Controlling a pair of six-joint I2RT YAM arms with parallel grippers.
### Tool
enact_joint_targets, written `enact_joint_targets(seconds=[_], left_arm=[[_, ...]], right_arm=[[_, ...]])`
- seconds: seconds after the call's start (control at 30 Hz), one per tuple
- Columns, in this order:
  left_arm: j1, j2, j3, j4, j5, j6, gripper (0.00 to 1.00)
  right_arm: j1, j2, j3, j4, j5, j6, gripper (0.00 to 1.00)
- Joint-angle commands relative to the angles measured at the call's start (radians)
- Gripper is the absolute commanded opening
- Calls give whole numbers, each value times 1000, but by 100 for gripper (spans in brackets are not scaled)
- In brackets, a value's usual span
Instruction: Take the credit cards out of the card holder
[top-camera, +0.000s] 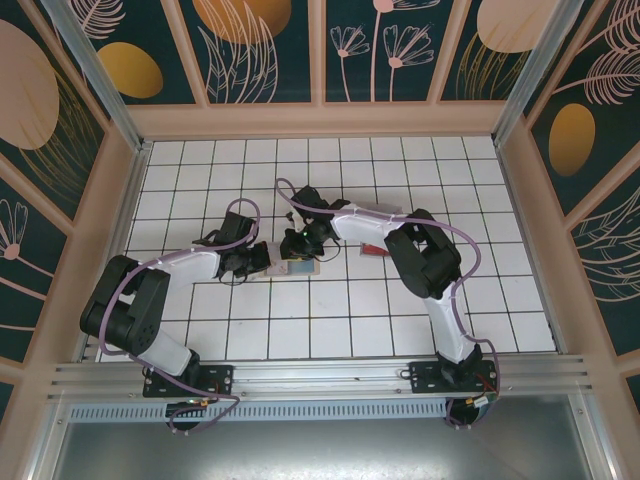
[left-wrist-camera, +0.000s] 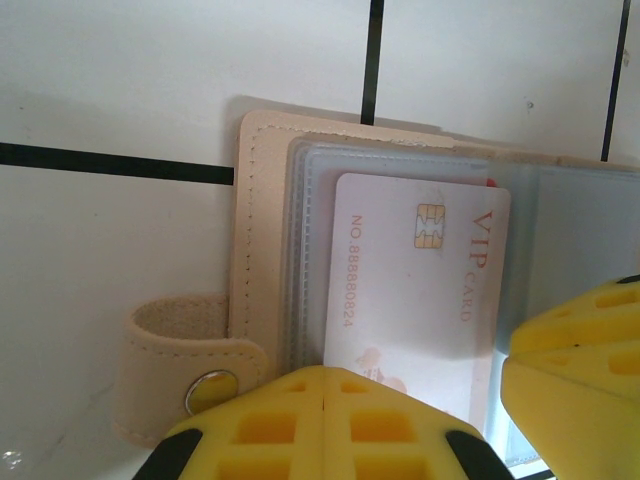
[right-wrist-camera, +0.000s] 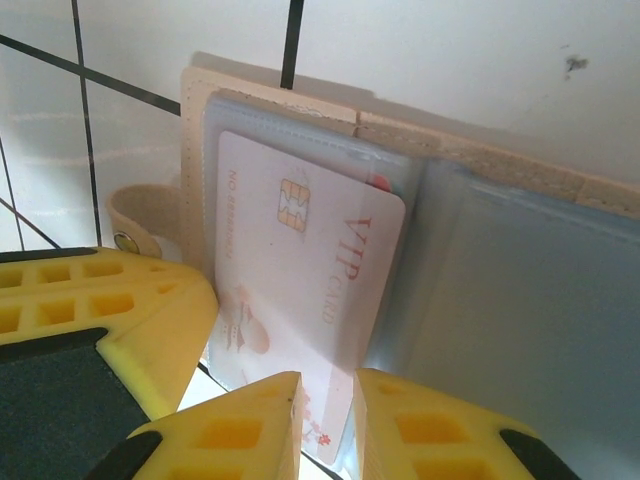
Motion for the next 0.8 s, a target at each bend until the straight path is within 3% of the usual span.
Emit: enact_joint_targets(seconds=[0.0, 0.63, 0.77], left_arm=[[3, 27, -22, -9, 6, -7, 2], [3, 33, -22, -2, 19, -8, 1], [3, 34, -22, -2, 23, -7, 1]], right_arm=[[-7, 10, -5, -44, -3, 15, 21], [-7, 59, 27, -45, -33, 10, 20], [-7, 55, 25, -37, -38, 9, 7]])
